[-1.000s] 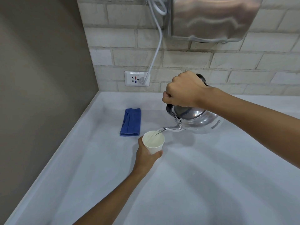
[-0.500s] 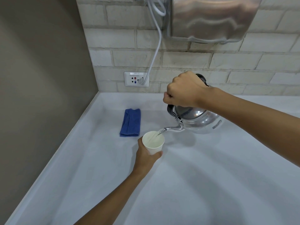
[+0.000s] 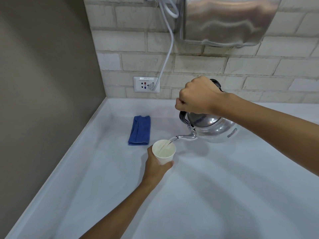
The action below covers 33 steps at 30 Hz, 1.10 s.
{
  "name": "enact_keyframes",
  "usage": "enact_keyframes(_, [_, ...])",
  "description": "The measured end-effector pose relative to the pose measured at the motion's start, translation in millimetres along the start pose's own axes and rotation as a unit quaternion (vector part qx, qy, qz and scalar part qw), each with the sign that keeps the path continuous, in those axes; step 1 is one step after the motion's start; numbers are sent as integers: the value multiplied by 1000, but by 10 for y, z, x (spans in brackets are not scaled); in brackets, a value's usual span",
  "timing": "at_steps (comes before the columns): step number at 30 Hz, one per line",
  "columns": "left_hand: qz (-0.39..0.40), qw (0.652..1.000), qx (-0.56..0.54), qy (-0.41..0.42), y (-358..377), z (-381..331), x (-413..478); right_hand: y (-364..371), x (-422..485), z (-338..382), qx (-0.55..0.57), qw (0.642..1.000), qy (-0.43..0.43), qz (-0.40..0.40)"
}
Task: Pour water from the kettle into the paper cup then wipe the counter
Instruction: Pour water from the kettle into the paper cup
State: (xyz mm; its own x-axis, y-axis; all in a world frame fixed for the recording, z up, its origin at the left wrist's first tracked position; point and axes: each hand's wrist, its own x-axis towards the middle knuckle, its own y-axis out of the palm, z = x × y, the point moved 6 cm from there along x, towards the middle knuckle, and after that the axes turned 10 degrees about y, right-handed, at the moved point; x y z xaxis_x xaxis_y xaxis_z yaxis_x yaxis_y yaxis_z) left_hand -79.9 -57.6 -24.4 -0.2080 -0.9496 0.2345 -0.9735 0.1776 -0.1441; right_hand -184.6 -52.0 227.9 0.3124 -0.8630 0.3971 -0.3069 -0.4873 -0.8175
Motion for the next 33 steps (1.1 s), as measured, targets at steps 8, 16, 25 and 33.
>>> enact_keyframes(8, [2, 1000, 5, 4, 1, -7, -2, -11, -5, -11, 2, 1000, -2, -5])
enact_keyframes(16, [-1, 1000, 4, 0, 0, 4, -1, 5, -24, -28, -3, 1000, -1, 0])
enact_keyframes(25, [2, 1000, -4, 2, 0, 11, -4, -6, -35, -57, -6, 1000, 1, 4])
enact_keyframes(33, [3, 1000, 7, -2, 4, 24, 2, 77, -67, -149, 22, 999, 37, 12])
